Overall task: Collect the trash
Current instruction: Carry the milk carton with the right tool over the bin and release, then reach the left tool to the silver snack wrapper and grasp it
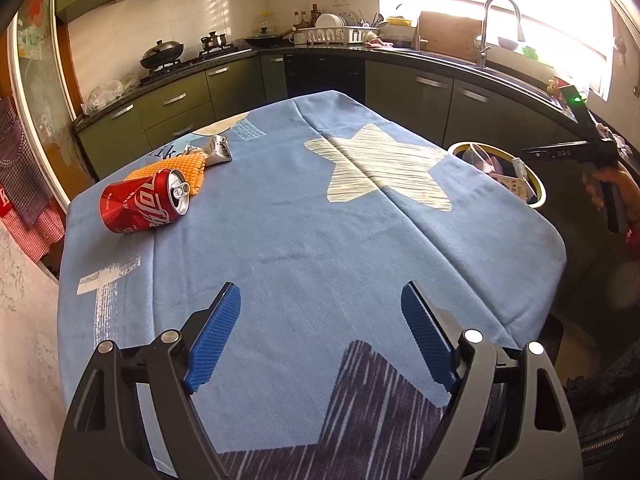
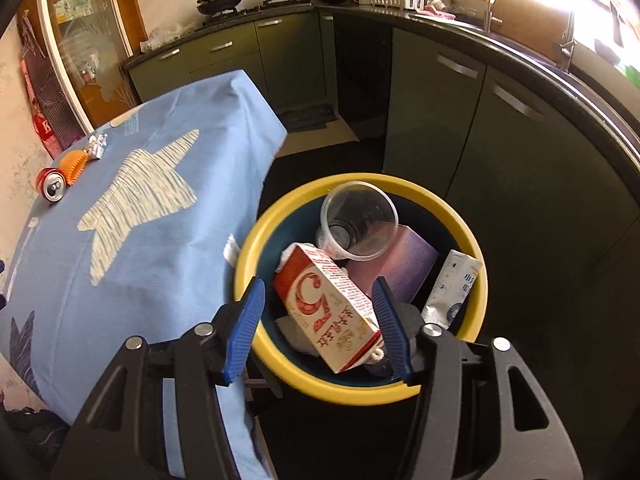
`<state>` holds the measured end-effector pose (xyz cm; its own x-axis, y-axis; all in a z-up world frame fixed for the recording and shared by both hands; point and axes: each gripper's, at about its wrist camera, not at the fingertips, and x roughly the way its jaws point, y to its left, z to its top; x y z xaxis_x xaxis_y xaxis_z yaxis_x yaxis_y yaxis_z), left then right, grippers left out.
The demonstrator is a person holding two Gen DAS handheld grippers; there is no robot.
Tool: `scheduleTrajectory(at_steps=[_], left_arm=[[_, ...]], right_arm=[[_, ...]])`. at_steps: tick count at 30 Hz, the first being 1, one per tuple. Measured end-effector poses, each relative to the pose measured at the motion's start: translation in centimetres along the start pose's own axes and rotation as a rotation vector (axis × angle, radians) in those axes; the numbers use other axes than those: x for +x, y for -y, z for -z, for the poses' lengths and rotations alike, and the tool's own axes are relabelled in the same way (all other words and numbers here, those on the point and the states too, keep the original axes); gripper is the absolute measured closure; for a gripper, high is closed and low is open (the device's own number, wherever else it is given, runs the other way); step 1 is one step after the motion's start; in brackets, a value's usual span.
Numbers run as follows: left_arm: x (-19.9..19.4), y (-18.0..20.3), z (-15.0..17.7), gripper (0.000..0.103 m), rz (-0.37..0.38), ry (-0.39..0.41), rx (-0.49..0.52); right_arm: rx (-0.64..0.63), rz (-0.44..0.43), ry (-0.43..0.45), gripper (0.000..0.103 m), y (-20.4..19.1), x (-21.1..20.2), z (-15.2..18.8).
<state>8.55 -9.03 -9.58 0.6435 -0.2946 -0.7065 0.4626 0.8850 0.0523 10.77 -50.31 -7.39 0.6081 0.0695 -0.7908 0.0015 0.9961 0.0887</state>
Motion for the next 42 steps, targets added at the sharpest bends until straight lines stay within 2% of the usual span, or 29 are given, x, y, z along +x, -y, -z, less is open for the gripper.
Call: scheduleTrajectory(at_steps=[2,8,15,18,27,34,38,42], left_arm=[[0.3,-0.7,-0.4,0.016,-0.015,-0.003,-0.011],[1.5,-4.8,-1.8,0.016,-0.072,-0.021,-0.100],[2.7,-9.7,-3.1,0.016,-0.096,-0.039,-0.211],[2.9,-10.8,-4.4,0.016,-0.094,-0.045,-0.213],[5.6,-13.4,-11.8,0.016,-0.105,-0.074,-0.147],[13.1,-15.9,-18.3,0.016,-0.052,-0.231,-0.141],[18.4,-16.5,-20.9,0.016,-0.067,-0.345,-0.163],[22.6,-17.2,-21.7,0.016,-0.108,-0.421,-0.208]], right_arm=[[-0.007,-0.016,0.013,0.048,-0.9,-0.5,-0.2],[-0.069,-0.050,0.024,0.047,-4.0,-0.4,-1.0],[-0.111,-0.075,0.001,0.046,-5.8,0.8,-1.7],[-0.125,-0.074,-0.010,0.046,-6.5,1.4,-2.1],[-0.127,-0.103,-0.045,0.046,-7.9,3.2,-2.1],[-0.124,-0.095,-0.034,0.046,-7.9,2.5,-2.2],[-0.132,-0.096,-0.034,0.046,-8.2,2.2,-2.2],[-0.144,-0.106,-0.038,0.046,-8.5,2.1,-1.9]])
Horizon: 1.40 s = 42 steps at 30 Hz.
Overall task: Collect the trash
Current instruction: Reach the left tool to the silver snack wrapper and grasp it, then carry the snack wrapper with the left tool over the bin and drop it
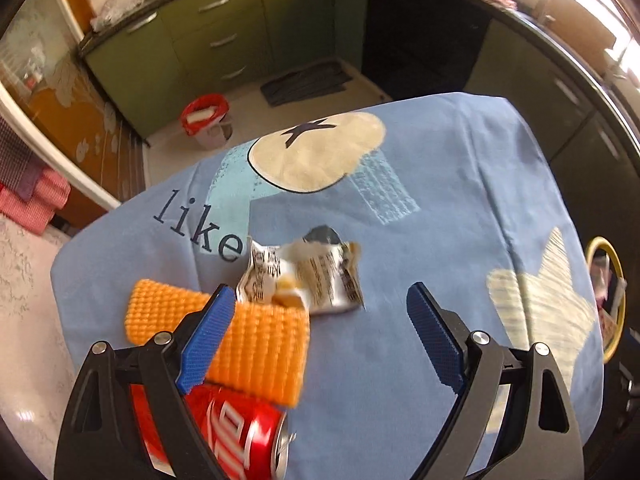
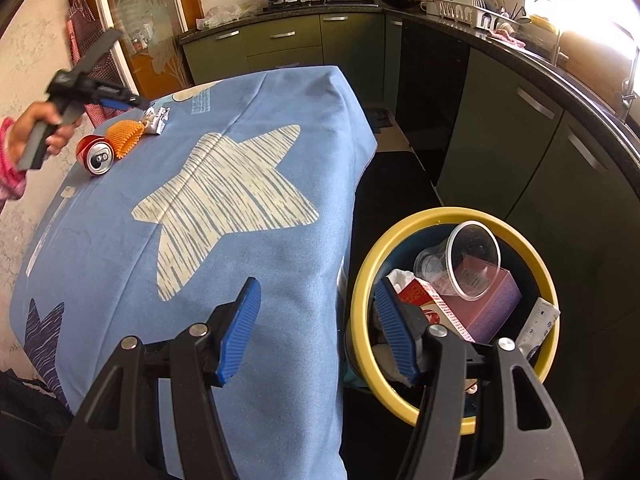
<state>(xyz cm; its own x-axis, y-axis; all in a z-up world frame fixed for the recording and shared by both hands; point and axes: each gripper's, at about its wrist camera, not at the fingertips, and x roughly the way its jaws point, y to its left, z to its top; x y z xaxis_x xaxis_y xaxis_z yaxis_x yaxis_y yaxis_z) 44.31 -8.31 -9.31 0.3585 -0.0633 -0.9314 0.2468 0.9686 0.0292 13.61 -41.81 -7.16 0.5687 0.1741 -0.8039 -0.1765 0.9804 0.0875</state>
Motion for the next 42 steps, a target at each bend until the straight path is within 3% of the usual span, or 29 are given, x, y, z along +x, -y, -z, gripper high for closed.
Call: scheduleTrajectory(at_steps=[6,10,14,18,21,23,25,42], left_arm=[[3.3,0.7,-1.7,0.017,-0.042,-0.077,-0.039],[4.4,1.0,-1.9,0.025,-0.083,-0.104,-0.052],[4.4,1.4,-2.1,0.042,-0.124,-0.098,-0.051],[3.8,1.6,-1.7,0.053,-0.121,-0.083,-0.048],[3.1,2.3,-1.4,0.068,-0.121,-0.066,-0.034],[2.6,2.8,-1.3,0.083,-0.110,-0.063,-0.022],[2.1,3.3,-1.1,0.090,-0.097,-0.059,-0.015],[-1.0,5.8,-0.1,0.096,-0.084,-0.008,0.056]], right_arm=[[-0.018,-0.023,-0.004,0.045,-0.4,0.2,0.2],[-0.023,-0.037,-0.002,0.045,-0.3,0.4,0.3],[-0.022,-0.045,-0.001,0.045,-0.1,0.4,0.6],[-0.017,-0.047,0.002,0.045,0.0,0.3,0.8],[-0.017,-0.047,0.009,0.045,-0.1,0.0,0.9],[-0.018,-0.048,0.014,0.045,-0.1,-0.2,0.9],[-0.020,-0.048,0.017,0.045,-0.2,-0.4,1.0],[-0.026,-0.049,0.020,0.045,-0.4,-0.7,1.3]])
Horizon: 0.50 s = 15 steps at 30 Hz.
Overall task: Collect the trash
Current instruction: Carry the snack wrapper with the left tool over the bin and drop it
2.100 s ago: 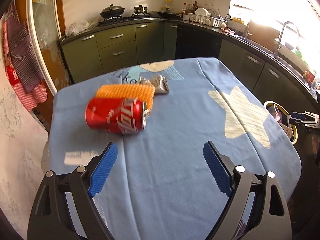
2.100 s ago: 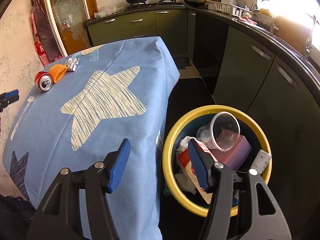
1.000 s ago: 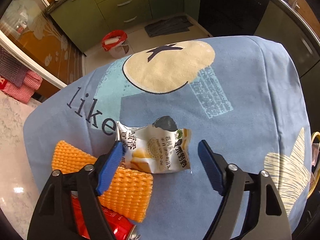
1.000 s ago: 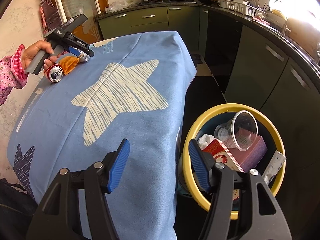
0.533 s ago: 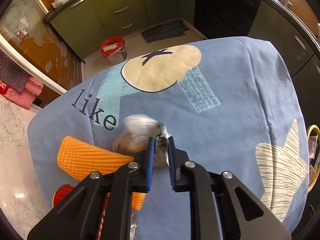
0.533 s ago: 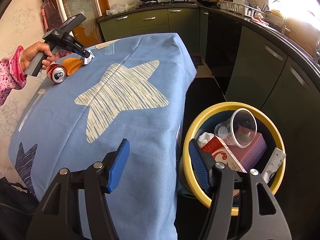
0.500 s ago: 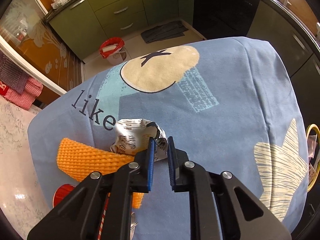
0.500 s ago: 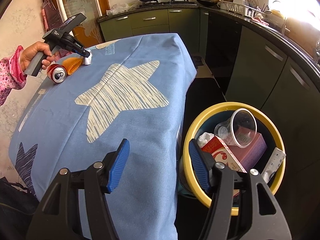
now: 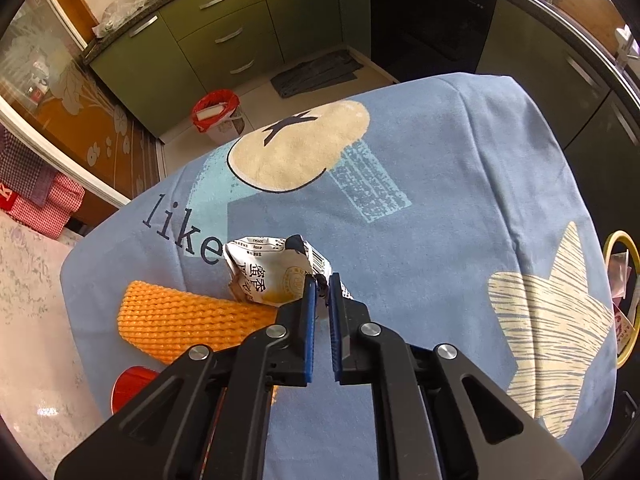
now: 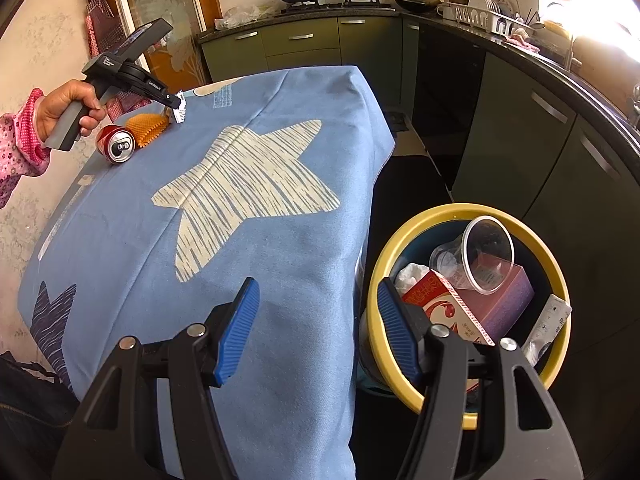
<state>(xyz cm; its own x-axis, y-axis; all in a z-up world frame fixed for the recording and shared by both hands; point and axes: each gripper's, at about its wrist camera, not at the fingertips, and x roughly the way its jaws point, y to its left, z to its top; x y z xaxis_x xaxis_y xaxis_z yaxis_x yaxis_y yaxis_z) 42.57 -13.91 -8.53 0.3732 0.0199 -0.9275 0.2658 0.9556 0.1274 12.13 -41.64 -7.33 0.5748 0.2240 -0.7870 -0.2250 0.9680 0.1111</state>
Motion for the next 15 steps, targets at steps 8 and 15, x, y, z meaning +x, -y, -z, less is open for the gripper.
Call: scheduleTrajectory(at_steps=[8,15], left_arm=[[-6.4,4.0,3.0,0.096,0.054,0.086,0.117],[-11.7,11.2,6.5,0.096,0.147,0.148,0.311]], right_arm=[[0.027,0.019,0.027,0.045,0.8,-1.7,0.9],[0.107,0.098,0.063,0.045,3.6,-4.7,2.8]])
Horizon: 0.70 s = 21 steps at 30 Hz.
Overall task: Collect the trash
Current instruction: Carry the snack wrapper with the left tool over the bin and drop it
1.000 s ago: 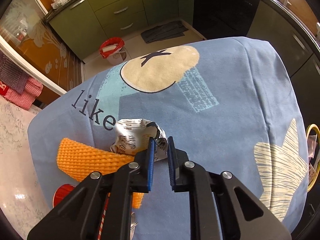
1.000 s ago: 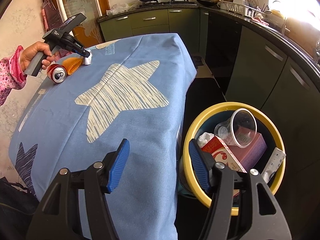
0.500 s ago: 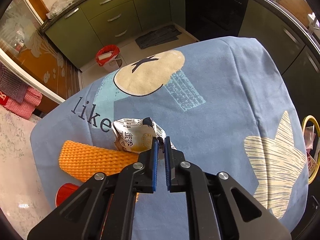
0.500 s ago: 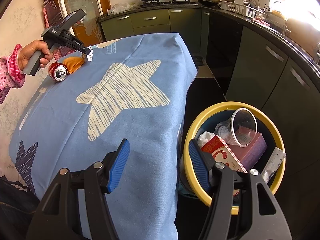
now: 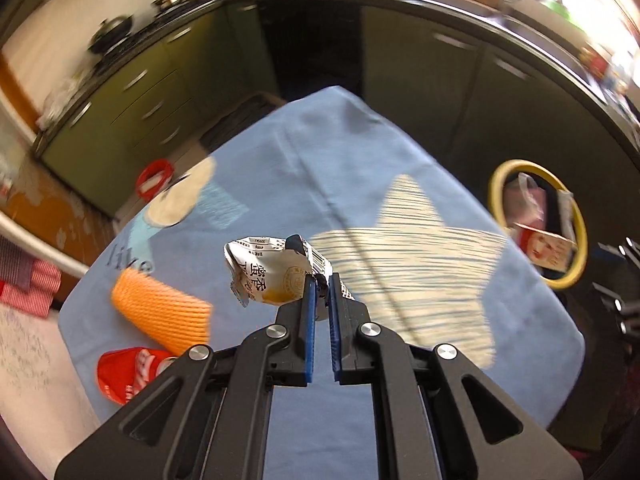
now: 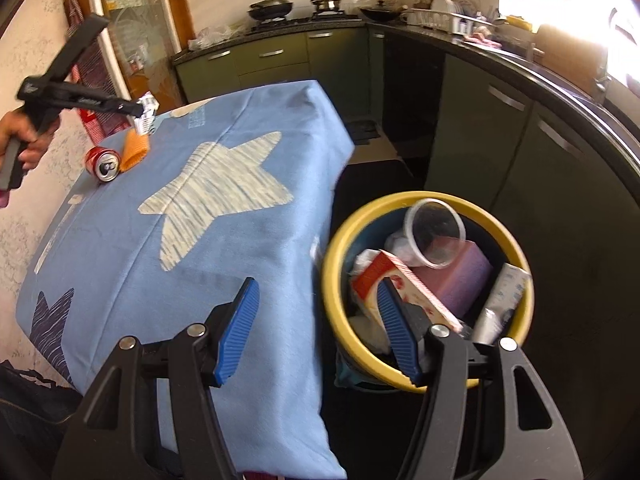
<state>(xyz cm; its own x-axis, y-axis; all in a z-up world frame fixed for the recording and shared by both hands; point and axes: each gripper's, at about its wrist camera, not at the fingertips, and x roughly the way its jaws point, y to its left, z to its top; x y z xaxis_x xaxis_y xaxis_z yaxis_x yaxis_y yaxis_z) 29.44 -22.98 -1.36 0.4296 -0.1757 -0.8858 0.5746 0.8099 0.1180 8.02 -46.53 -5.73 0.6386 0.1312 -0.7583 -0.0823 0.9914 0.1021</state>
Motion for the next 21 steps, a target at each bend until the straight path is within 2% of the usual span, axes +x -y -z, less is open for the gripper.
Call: scheduleTrajectory(at_steps=[6,13,16,21], left_arm=[[-2.1,10.6,-0.7,0.096,0.138,0.037,0.215],[-1.2,22.5,-3.5,0.096,0.278,0.060,0.403],[0.4,26.7,-5.0,0.096,0.313,0.049,0.455],[3.9,32.1,-7.0,0.096,0.351,0.013,0.487]], right_arm=[[0.107,0.120,0.047,0.045,4.5,-3.6,1.5],[0.176,0.160,0.071,0.043,8.5,-5.8,3.7],[0.197,0.156,0.065,0.043,9.6,-5.8,4.7],[0.223,0.158,0.066,0.043,11.1,-5.9,5.7]])
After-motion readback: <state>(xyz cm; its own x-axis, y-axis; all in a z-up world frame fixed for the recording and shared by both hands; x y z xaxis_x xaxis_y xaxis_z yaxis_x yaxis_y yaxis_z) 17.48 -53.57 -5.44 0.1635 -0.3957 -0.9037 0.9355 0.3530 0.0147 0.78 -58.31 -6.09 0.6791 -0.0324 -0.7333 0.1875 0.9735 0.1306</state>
